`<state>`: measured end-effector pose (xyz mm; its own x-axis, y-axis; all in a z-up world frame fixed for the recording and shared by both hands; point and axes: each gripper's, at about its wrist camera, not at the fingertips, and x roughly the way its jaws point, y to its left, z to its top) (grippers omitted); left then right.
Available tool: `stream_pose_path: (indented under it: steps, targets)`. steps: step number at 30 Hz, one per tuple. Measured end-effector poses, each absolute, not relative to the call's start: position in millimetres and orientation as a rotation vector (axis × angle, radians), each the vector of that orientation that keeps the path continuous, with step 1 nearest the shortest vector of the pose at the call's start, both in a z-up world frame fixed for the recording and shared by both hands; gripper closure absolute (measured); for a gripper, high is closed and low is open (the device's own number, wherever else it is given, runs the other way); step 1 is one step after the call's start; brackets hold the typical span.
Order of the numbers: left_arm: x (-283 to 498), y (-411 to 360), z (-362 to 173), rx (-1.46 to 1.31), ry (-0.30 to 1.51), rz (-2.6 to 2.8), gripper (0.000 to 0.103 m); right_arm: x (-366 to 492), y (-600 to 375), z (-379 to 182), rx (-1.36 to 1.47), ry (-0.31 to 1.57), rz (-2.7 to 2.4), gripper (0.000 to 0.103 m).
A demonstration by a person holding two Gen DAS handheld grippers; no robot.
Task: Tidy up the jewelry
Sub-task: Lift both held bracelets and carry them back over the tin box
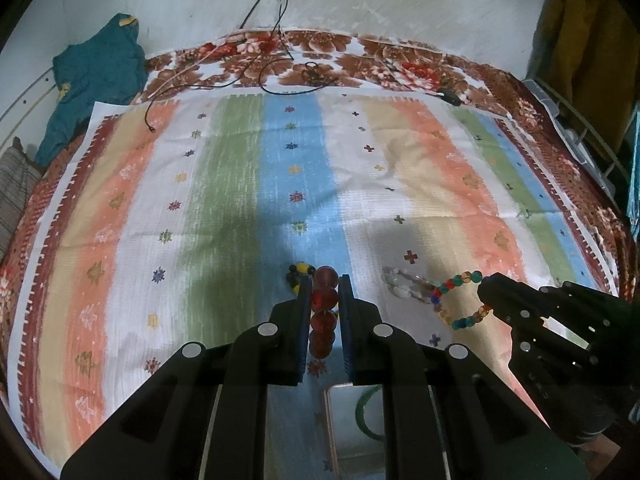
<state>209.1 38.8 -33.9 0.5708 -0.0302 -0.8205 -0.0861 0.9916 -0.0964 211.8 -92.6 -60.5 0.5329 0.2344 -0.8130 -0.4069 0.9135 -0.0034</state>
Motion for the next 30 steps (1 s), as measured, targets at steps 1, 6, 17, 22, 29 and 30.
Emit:
stream_pose_path:
  steps: [1,6,17,22,29,30]
  targets:
    - [206.1,37.7,-32.5,-0.131,0.96,0.03,0.09,210.1,-93.5,-59.6,-0.201,0.933,0.386,0.093]
    - [195.1,32.8,-27.3,-0.13,0.95,0.02,0.09,201.4,-96.2,-56.0,-0.197,0.925,0.387,0.093]
    - [170.3,22.9,-15.6,-0.132,0.922,-0.016,0.09,175.4,-98.1,-41.8,-0.184,0.891,0.415,0.093]
    - [156.7,18.2,-8.4,-0.139,0.902,-0.032,0.09,163.8,-96.4,-39.0,-0.19,0.882,0.423,0.093]
    - [139.4,12.9,-5.2,-0.142,0.891,-0.044,0.09,150.1,-97.8,-37.6,-0.185,0.883,0.431,0.093]
    - [137.1,12.5,-4.8,-0.144,0.89,-0.045,0.09,147.8,-98.6,-38.0,-0.185,0.885,0.432,0.093]
